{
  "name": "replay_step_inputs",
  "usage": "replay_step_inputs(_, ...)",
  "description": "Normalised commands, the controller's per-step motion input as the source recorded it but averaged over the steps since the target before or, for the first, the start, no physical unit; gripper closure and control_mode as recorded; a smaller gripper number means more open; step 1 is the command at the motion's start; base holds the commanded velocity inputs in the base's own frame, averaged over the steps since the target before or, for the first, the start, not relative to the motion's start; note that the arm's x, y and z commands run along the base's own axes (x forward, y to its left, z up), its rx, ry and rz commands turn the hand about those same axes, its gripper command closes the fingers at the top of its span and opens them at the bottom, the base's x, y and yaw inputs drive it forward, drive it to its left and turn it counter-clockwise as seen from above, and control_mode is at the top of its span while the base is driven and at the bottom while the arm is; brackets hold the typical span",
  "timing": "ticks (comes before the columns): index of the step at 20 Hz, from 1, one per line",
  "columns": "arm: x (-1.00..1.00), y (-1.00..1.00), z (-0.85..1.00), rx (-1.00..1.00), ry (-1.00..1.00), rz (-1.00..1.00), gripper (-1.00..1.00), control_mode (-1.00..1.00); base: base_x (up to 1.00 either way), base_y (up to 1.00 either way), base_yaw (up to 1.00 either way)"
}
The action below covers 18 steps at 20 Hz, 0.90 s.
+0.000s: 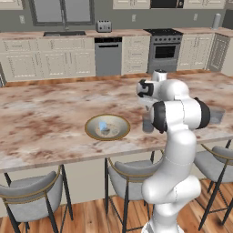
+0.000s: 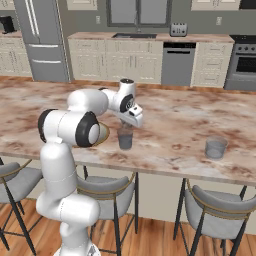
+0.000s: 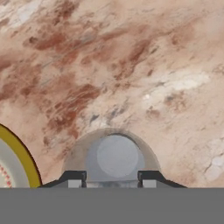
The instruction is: There are four ice cubes in the ice bowl. Place two ice cubes in each glass of water.
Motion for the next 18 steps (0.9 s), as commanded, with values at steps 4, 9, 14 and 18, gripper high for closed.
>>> replay_step_inputs(4,0.0,0.0,-0.08,0.0,0.0,0.0,1.0,-1.0,0.0,0.0,0.0)
replay_step_inputs(9,0.0,0.0,-0.04,0.0,0.0,0.0,1.0,-1.0,0.0,0.0,0.0)
replay_step_inputs(14,0.0,0.0,-0.04,0.0,0.0,0.0,1.0,-1.0,0.0,0.0,0.0)
replay_step_inputs(18,0.0,0.0,-0.04,0.0,0.0,0.0,1.0,-1.0,0.0,0.0,0.0)
